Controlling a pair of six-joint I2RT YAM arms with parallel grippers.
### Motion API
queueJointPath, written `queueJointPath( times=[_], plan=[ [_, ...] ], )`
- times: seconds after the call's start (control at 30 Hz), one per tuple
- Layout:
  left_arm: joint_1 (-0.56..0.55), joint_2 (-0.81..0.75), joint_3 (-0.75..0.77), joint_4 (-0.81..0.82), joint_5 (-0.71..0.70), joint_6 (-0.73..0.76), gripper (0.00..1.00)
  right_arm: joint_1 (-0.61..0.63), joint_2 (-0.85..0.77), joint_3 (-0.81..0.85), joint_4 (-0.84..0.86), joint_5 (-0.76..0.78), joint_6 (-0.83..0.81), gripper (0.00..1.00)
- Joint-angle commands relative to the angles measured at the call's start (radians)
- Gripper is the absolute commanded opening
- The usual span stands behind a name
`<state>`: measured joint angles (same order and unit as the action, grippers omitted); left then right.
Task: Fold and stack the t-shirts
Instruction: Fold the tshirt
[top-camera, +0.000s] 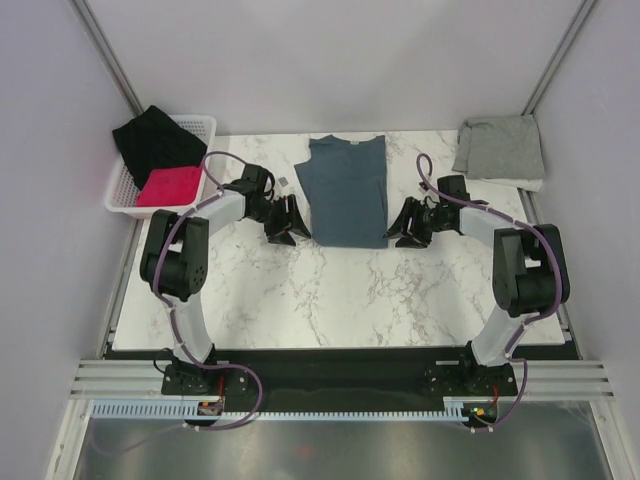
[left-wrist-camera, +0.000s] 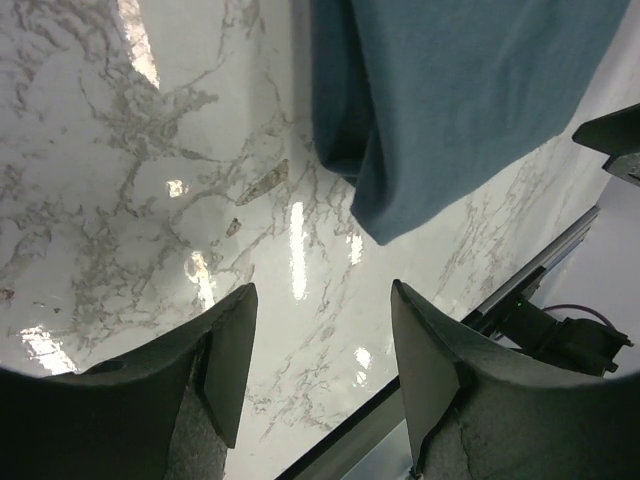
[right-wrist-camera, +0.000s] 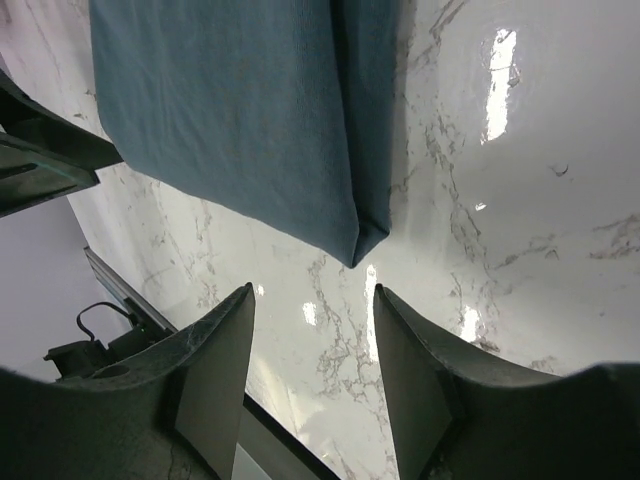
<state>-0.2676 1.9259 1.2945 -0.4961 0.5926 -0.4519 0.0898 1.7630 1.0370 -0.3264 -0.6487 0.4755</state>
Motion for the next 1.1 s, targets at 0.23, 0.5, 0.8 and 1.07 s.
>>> queueJointPath(
  times=[0.23, 0.5, 0.8, 1.07],
  plan=[
    [-0.001, 0.136, 0.054, 0.008, 0.036, -0.025, 0.63, 0.001, 0.142, 0.063, 0.098, -0.057, 0.06, 0.59],
    [-0.015, 0.186, 0.1, 0.154, 0.161, -0.152, 0.72, 0.001, 0.194, 0.113, 0.098, -0.063, 0.063, 0.6],
    [-0.045, 0.246, 0.137, 0.162, 0.182, -0.171, 0.71, 0.005, 0.188, 0.09, 0.099, -0.057, 0.066, 0.61],
    [-0.045, 0.243, 0.111, 0.154, 0.17, -0.172, 0.69, 0.019, 0.187, 0.06, 0.109, -0.048, 0.074, 0.61]
  ],
)
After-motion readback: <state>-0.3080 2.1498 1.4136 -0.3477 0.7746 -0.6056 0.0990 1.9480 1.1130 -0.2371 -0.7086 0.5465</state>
